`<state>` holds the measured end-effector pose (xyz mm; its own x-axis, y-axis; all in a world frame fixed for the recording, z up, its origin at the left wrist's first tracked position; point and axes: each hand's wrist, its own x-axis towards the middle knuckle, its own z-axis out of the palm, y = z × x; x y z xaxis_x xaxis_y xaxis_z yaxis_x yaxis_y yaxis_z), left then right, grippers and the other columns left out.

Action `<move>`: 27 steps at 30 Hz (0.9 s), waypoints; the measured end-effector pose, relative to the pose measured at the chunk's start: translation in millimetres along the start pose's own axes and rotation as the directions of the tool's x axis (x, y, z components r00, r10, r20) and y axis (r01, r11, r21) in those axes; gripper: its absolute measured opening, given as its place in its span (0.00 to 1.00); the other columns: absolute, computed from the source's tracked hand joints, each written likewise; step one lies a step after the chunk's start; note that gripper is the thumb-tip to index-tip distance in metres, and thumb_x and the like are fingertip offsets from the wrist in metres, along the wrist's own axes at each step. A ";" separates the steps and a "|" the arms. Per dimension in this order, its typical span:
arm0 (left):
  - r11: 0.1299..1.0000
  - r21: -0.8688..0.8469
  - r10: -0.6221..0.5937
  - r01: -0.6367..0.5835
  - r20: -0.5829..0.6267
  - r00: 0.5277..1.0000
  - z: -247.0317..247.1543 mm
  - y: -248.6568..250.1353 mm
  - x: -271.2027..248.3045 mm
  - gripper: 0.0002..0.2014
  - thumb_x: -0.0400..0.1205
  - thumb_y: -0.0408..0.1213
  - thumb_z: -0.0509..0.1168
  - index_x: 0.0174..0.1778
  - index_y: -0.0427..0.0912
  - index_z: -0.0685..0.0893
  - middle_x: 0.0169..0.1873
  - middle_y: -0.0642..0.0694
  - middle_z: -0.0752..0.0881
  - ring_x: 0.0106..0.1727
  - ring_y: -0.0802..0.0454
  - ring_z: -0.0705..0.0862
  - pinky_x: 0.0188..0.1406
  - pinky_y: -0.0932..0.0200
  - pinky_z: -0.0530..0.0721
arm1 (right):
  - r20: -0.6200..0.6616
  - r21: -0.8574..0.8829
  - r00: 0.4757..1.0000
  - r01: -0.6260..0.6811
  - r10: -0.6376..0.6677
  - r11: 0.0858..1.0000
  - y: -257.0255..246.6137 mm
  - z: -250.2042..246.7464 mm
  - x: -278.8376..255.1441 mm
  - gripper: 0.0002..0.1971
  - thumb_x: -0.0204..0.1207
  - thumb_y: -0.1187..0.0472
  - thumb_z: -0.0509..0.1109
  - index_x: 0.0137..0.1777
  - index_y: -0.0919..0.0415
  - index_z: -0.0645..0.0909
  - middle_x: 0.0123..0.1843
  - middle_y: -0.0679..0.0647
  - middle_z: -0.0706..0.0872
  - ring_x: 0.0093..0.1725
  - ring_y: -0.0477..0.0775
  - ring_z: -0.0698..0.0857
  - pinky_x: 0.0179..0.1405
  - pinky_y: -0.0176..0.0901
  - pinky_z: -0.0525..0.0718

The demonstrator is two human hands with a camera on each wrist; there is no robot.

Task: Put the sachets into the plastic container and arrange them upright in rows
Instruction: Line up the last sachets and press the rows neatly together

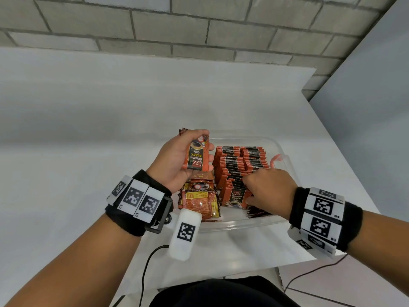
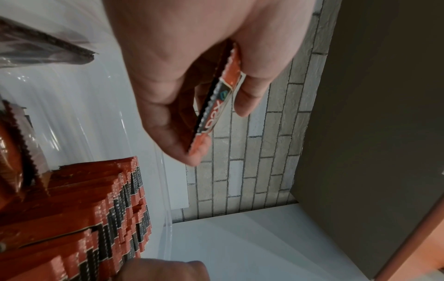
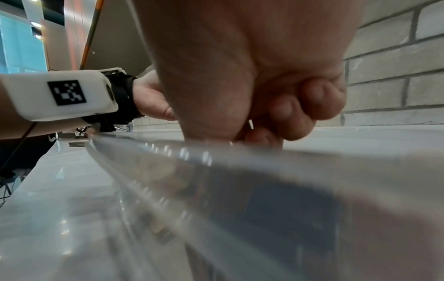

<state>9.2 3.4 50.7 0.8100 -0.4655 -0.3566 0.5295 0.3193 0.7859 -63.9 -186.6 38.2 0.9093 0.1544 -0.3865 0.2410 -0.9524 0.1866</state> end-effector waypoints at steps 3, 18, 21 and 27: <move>1.000 -0.001 -0.003 0.003 0.005 1.000 0.7 0.2 -0.2 0.11 0.82 0.41 0.63 0.55 0.40 0.83 0.38 0.42 0.85 0.34 0.48 0.84 0.31 0.56 0.86 | 0.009 0.007 1.000 -0.012 0.012 1.000 1.0 -2.5 -0.4 0.07 0.76 0.52 0.66 0.45 0.54 0.75 0.43 0.50 0.82 0.43 0.55 0.84 0.34 0.42 0.71; 0.998 -0.039 -0.038 0.039 0.019 0.999 0.7 -1.5 -0.9 0.15 0.84 0.33 0.58 0.65 0.31 0.76 0.41 0.36 0.87 0.37 0.43 0.88 0.36 0.50 0.89 | -0.050 0.303 0.997 -0.044 0.062 0.952 15.4 -35.6 -8.5 0.14 0.75 0.42 0.68 0.40 0.51 0.74 0.31 0.44 0.78 0.30 0.44 0.76 0.31 0.37 0.69; 0.996 0.090 -0.027 0.023 0.046 0.999 3.2 -1.4 -2.6 0.17 0.81 0.31 0.64 0.65 0.31 0.77 0.51 0.34 0.88 0.46 0.43 0.89 0.46 0.50 0.88 | -0.215 0.693 0.968 0.059 0.128 0.719 19.2 -58.8 -7.8 0.11 0.74 0.44 0.70 0.50 0.48 0.79 0.38 0.46 0.82 0.29 0.37 0.78 0.29 0.28 0.72; 0.981 0.189 0.015 -0.045 0.154 0.988 11.1 -1.8 -7.3 0.18 0.74 0.37 0.68 0.59 0.35 0.83 0.47 0.39 0.89 0.46 0.46 0.89 0.43 0.51 0.89 | -0.233 0.852 0.958 0.119 0.165 0.509 5.3 -62.9 1.0 0.19 0.74 0.49 0.72 0.65 0.45 0.77 0.50 0.44 0.83 0.38 0.42 0.83 0.39 0.33 0.76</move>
<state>-0.5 -3.0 57.6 0.7696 -0.5822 -0.2624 0.4357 0.1782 0.8823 -40.3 -174.9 95.6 0.9903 0.0520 -0.1292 -0.0577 -0.6907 -0.7208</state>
